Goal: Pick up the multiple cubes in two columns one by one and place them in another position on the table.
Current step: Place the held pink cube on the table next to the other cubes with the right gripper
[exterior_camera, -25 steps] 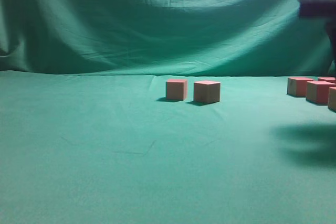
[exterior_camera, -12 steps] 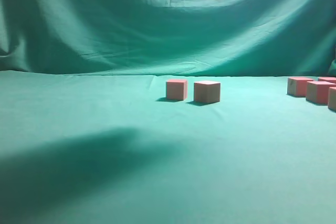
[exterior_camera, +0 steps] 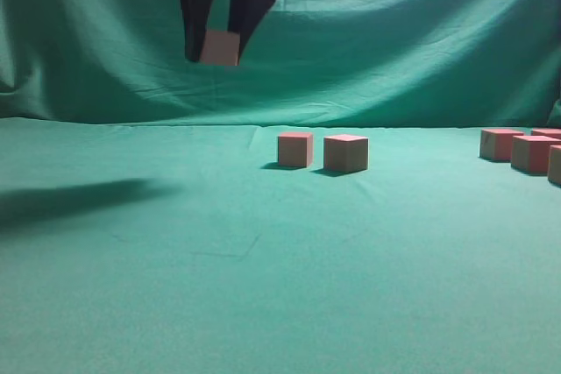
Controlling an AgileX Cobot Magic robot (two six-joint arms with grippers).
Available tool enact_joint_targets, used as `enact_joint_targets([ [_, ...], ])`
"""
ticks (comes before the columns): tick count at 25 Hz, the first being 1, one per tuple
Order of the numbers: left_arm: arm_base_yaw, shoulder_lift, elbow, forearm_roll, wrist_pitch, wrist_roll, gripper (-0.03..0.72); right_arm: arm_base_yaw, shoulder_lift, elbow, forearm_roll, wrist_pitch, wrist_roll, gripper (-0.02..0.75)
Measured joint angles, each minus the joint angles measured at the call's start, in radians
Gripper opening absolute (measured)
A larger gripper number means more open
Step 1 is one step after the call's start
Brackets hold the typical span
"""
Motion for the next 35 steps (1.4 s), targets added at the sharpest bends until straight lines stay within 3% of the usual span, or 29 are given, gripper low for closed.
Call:
enact_joint_targets([
  [6,0.0,0.0,0.0,0.0,0.0,0.0,0.0,0.0,0.072,-0.013,-0.09,0.002,0.111,0.278],
  [13,0.0,0.0,0.0,0.0,0.0,0.0,0.0,0.0,0.121,-0.013,-0.096,-0.005,0.137,0.278],
  [20,0.0,0.0,0.0,0.0,0.0,0.0,0.0,0.0,0.13,-0.017,-0.1,-0.105,0.162,0.278],
  [35,0.0,0.0,0.0,0.0,0.0,0.0,0.0,0.002,0.189,-0.017,-0.177,-0.101,0.229,0.278],
])
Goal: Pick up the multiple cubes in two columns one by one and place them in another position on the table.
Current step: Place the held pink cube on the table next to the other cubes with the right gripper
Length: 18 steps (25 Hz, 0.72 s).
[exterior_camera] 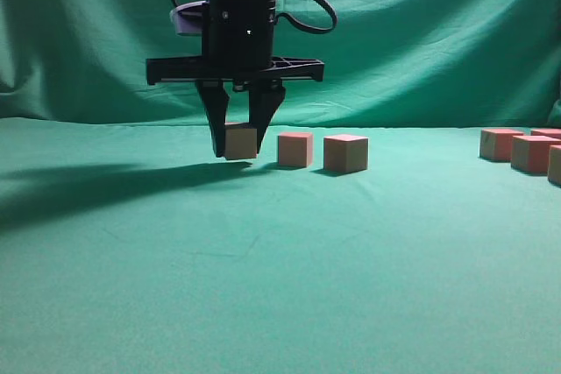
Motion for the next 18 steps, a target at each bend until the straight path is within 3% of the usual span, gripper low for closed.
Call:
enact_joint_targets([
  [18,0.0,0.0,0.0,0.0,0.0,0.0,0.0,0.018,0.006,0.0,-0.002,0.03,0.004,0.278],
])
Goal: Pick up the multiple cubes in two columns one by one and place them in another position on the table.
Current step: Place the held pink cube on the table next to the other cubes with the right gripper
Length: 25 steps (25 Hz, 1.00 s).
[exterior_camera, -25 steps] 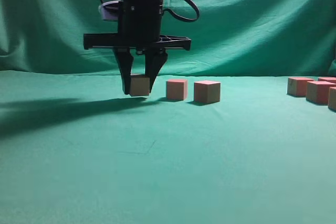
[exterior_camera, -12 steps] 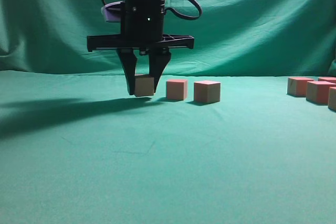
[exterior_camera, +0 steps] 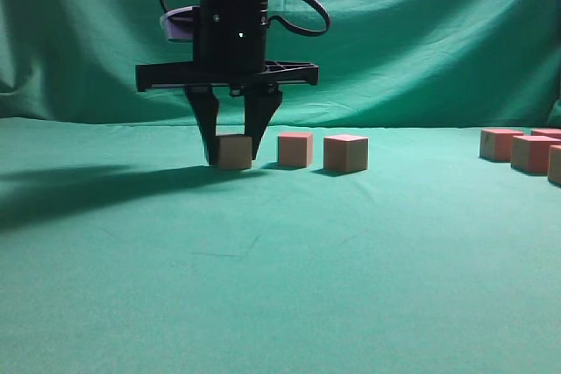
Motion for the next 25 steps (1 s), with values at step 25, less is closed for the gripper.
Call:
enact_joint_targets([
  [25,0.0,0.0,0.0,0.0,0.0,0.0,0.0,0.011,0.004,-0.109,-0.093,-0.032,-0.048,0.381],
])
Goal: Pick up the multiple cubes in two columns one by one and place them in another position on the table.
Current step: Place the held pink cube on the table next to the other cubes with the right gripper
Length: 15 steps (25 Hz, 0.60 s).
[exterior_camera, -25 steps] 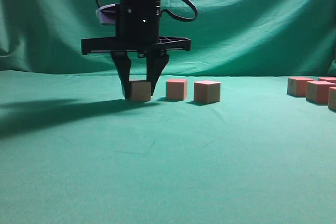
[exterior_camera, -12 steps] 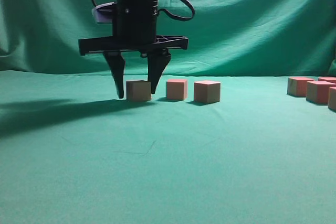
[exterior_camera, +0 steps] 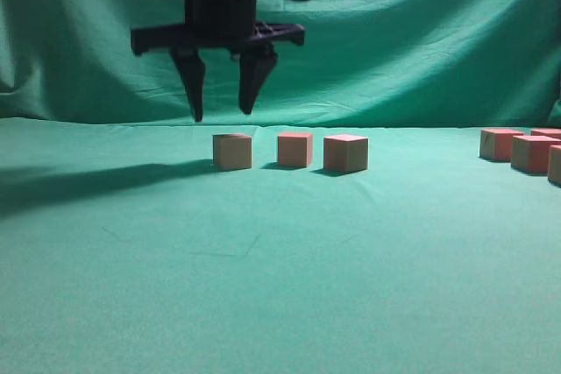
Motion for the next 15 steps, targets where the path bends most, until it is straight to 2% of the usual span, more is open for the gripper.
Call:
enact_joint_targets([
  [5,0.0,0.0,0.0,0.0,0.0,0.0,0.0,0.008,-0.034,-0.083,0.0,0.073,-0.03,0.381],
  [15,0.0,0.0,0.0,0.0,0.0,0.0,0.0,0.056,-0.315,-0.07,0.0,0.118,-0.098,0.381],
])
